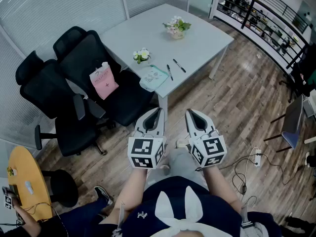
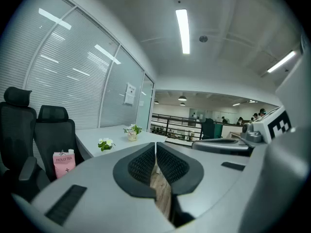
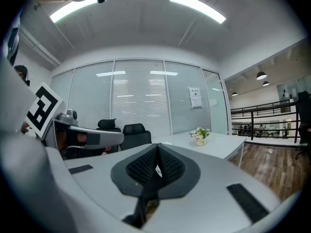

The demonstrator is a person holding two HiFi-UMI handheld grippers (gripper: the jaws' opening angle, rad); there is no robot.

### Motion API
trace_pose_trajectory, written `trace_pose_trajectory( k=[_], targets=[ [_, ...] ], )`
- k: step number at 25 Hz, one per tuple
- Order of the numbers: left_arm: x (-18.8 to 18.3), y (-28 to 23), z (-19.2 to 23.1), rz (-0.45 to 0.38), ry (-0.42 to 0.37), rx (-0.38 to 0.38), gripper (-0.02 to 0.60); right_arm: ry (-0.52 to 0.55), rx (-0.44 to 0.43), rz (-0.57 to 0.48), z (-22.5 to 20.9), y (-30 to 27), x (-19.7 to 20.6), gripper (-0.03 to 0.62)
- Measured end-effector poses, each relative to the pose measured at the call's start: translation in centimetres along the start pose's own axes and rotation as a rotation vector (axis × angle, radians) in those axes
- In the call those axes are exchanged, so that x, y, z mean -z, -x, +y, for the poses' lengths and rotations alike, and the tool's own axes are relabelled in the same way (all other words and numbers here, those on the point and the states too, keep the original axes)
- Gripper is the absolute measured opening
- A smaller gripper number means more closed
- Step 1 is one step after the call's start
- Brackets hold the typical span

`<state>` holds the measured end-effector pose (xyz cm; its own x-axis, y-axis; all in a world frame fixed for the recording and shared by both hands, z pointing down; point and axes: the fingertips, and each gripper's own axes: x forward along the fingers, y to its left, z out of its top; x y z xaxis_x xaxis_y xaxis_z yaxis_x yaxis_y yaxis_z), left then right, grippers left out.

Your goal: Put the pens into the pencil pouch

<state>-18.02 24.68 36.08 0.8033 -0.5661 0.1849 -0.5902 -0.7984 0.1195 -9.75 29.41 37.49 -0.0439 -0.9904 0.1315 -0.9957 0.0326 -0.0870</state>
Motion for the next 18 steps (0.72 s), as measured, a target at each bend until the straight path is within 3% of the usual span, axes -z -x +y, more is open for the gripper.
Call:
trace_pose_trajectory(
  k=[12, 18],
  targets=[
    [-0.8, -3.6, 0.4, 0.002, 0.005, -0.001, 0.028, -0.009, 0.013, -0.001, -3.4, -2.7, -0.3, 0.003],
    [-1.4, -6.4, 1.7, 0.003, 0.013, -0.04, 0.028, 0.0, -0.01, 0.003, -5.3, -5.3, -0.7, 0.003]
  ],
)
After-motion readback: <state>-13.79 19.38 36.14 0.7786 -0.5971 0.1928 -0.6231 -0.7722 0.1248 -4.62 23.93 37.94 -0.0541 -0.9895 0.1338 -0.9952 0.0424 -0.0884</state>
